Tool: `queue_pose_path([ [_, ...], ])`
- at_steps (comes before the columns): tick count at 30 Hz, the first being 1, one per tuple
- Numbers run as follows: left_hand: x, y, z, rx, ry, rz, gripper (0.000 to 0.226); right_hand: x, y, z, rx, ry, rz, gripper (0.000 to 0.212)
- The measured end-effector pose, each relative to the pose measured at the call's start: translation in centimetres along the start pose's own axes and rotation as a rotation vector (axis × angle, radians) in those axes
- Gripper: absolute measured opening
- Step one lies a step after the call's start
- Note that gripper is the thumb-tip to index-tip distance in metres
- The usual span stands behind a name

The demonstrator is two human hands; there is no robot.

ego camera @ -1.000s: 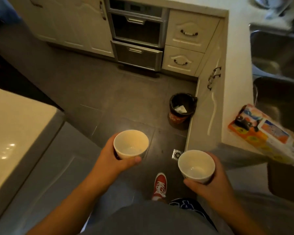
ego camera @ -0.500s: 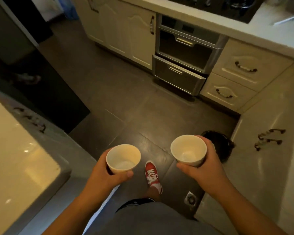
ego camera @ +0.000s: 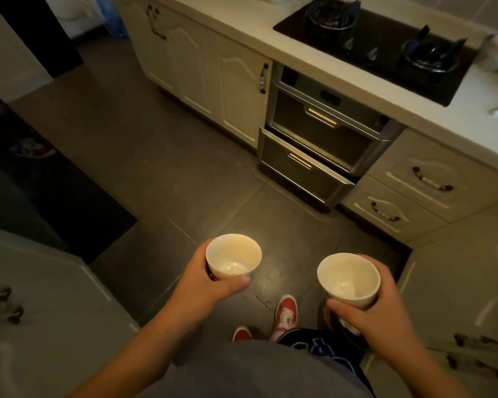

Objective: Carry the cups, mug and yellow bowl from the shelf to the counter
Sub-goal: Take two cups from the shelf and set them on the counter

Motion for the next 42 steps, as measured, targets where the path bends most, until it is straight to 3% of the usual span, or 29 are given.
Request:
queue_pose_path([
  [10, 17.6, -3.0, -6.6, -0.014, 0.003, -0.072, 0.083, 19.1, -4.7, 1.9, 0.012, -0.005, 0.115, 0.090],
  [15, 21.6, -5.9, -9.7, -0.012, -0.006, -0.182, 0.075, 30.4, -4.5, 6.8, -0.039, -0.076, 0.243, 0.093],
  [25, 25.3, -15.9, -10.8, -0.128, -0.074, -0.496, 0.066, 48.5, 7.7, 17.5, -0.073, -0.251, 0.568, 0.088],
  [31, 31.3, -26.8, -10.8, -0.148, -0.086, -0.568, 0.067, 57.7, 15.2, 21.6, -0.072, -0.258, 0.608, 0.091],
  [42, 46.7, -41.4, -18.1, -0.082, -0.023, -0.404, 0.067, 69.8, 17.8, 26.7, -0.081, -0.171, 0.506, 0.091],
])
Point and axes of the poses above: each hand's wrist, its own x-axis towards the middle knuckle, its own y-axis out of the palm, z = x × y, the point moved 4 cm from there along x, towards the middle knuckle, and after that the axes turned 10 degrees about z, right-handed, at the moved point
